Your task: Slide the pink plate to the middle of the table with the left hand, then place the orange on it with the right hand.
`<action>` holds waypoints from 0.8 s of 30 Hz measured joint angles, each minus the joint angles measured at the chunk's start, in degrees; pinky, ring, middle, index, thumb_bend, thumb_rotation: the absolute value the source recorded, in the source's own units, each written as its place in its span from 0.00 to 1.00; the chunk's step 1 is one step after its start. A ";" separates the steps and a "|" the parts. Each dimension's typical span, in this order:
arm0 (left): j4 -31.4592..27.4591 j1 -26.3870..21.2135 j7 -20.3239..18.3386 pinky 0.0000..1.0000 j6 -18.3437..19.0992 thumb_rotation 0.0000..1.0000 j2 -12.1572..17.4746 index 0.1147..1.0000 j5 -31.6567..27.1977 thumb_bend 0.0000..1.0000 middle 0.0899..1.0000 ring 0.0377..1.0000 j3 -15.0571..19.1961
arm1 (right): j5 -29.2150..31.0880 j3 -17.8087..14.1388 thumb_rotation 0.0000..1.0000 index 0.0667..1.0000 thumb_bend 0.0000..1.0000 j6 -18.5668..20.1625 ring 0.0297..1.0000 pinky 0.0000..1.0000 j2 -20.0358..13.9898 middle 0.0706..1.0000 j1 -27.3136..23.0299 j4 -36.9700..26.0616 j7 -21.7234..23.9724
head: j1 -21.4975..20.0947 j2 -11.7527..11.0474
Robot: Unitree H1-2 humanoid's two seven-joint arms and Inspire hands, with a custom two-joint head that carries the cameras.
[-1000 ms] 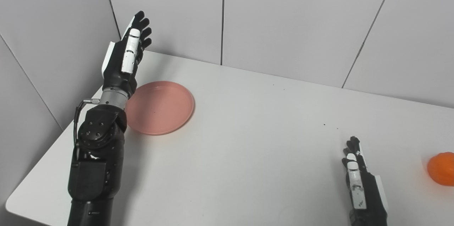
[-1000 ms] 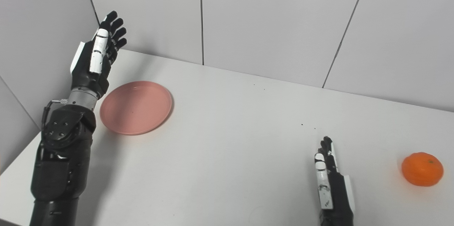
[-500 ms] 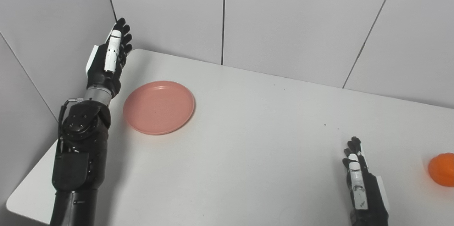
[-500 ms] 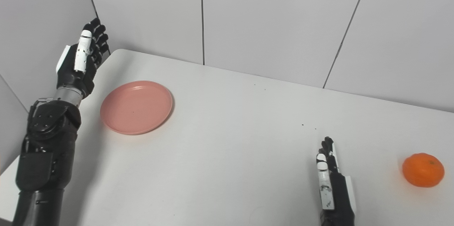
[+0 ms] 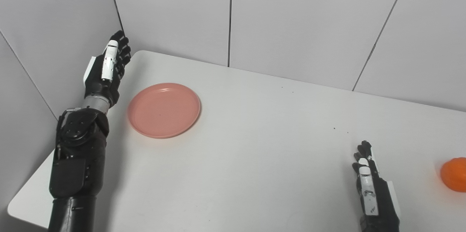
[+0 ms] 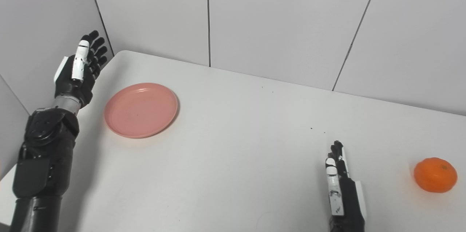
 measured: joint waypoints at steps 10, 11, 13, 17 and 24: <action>3.63 1.12 -1.27 0.98 -0.06 1.00 0.77 0.94 -0.02 0.32 0.96 0.97 -0.02 | 0.00 -0.17 1.00 1.00 0.15 0.00 1.00 1.00 -0.18 1.00 0.01 0.00 0.01 | 0.35 0.09; 3.74 1.25 -1.30 0.98 -0.07 1.00 0.76 0.94 -0.01 0.31 0.96 0.97 -0.03 | -0.01 -0.19 1.00 1.00 0.15 0.00 1.00 1.00 -0.23 1.00 0.00 0.00 0.00 | 0.35 0.09; 4.07 1.39 -1.30 0.98 -0.07 1.00 0.74 0.94 0.00 0.31 0.96 0.97 -0.06 | -0.05 -0.19 1.00 1.00 0.15 0.00 1.00 1.00 -0.27 1.00 0.01 0.00 0.00 | 0.44 0.09; 5.27 1.54 -1.36 0.99 -0.22 1.00 0.75 0.95 0.01 0.30 0.97 0.98 -0.10 | -0.40 -0.17 1.00 1.00 0.15 -0.01 1.00 1.00 -0.49 1.00 0.00 0.01 0.00 | 0.62 0.09; 7.17 2.14 -1.63 1.00 -1.85 1.00 0.74 0.95 -0.01 0.30 0.97 0.98 -0.02 | -0.65 -0.22 1.00 1.00 0.14 -0.03 1.00 1.00 -0.56 1.00 -0.01 0.04 0.01 | 0.88 0.17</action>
